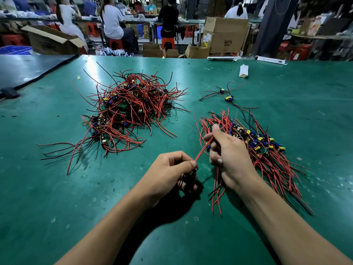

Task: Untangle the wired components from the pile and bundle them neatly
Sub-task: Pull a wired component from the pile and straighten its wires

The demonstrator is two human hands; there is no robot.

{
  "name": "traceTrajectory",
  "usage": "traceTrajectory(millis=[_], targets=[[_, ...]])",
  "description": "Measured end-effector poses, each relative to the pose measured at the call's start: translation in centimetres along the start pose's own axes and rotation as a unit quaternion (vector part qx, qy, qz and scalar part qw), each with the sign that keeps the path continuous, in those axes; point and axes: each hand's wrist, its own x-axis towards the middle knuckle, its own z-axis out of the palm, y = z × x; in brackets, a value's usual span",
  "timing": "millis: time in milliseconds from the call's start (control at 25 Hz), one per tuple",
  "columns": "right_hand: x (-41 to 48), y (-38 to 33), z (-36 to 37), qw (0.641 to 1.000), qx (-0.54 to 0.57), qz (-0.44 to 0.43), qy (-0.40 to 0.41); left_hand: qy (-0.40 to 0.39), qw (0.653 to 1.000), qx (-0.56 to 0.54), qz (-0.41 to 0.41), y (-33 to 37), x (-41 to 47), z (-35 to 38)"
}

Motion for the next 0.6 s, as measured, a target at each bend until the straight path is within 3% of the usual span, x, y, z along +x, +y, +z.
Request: traceTrajectory(millis=[80, 200, 280, 440, 600], targets=[[-0.4, 0.2, 0.3, 0.999, -0.024, 0.015, -0.033, 0.027, 1.0, 0.009, 0.006, -0.2, 0.1, 0.0], [-1.1, 0.6, 0.1, 0.969, -0.22, -0.055, -0.1, 0.036, 0.999, 0.009, 0.009, -0.2, 0.2, -0.2], [-0.8, 0.6, -0.2, 0.951, -0.285, -0.09, -0.084, 0.031, 0.999, 0.015, 0.009, -0.2, 0.2, -0.4], [0.3, 0.1, -1.1, 0.978, -0.185, -0.097, 0.02, 0.004, 1.0, 0.016, 0.006, 0.0, 0.1, -0.2], [0.3, -0.4, -0.7, 0.994, -0.073, -0.067, 0.043, -0.013, 1.0, 0.012, 0.009, 0.4, 0.0, -0.3]])
